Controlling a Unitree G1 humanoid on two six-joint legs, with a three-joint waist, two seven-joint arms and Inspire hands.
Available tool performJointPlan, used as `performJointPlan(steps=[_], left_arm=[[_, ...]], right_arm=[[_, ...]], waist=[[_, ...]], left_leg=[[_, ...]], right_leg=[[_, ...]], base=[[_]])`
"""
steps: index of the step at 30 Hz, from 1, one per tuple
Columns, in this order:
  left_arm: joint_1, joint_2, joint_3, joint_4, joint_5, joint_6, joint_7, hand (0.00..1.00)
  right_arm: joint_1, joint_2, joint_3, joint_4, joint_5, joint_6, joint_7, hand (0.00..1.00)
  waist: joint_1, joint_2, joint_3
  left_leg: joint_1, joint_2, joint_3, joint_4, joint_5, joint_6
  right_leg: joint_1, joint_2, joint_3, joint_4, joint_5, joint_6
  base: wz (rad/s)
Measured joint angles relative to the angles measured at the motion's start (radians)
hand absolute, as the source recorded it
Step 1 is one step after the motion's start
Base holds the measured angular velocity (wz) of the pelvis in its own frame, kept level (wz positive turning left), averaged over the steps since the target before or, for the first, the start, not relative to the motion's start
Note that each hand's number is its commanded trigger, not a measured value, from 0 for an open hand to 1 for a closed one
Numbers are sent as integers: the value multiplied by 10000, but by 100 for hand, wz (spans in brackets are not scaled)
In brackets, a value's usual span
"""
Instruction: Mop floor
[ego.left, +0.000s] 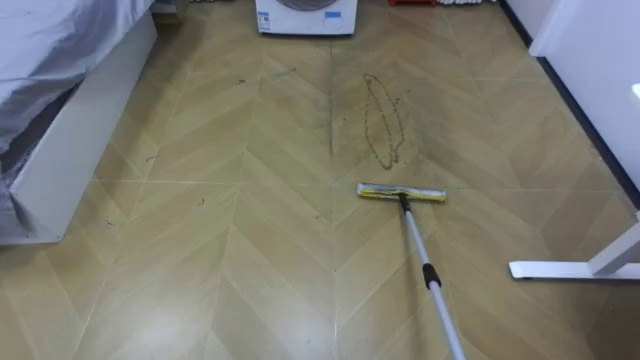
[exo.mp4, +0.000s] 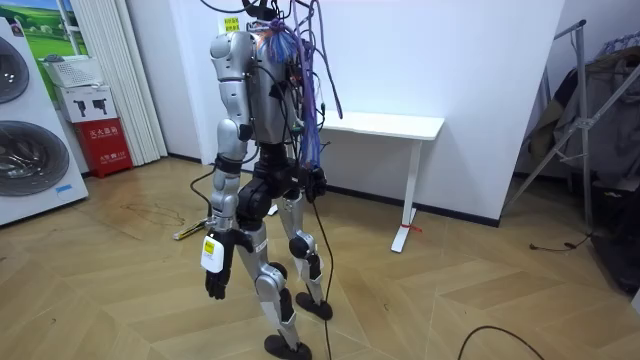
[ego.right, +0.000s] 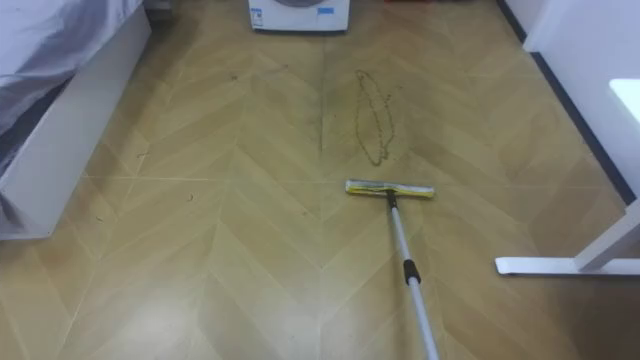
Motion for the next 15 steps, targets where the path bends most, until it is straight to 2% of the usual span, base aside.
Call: performJointPlan(steps=[15], left_arm=[[-1,2,15,-9,-9,-135,17,0]], right_arm=[[-2,-1,-65,109,17,-113,14,100]], waist=[[-12,23,-1]], left_leg=[[81,3,-11,-10,0,0]], right_leg=[[41,4,21,8,1,0]], base=[[0]])
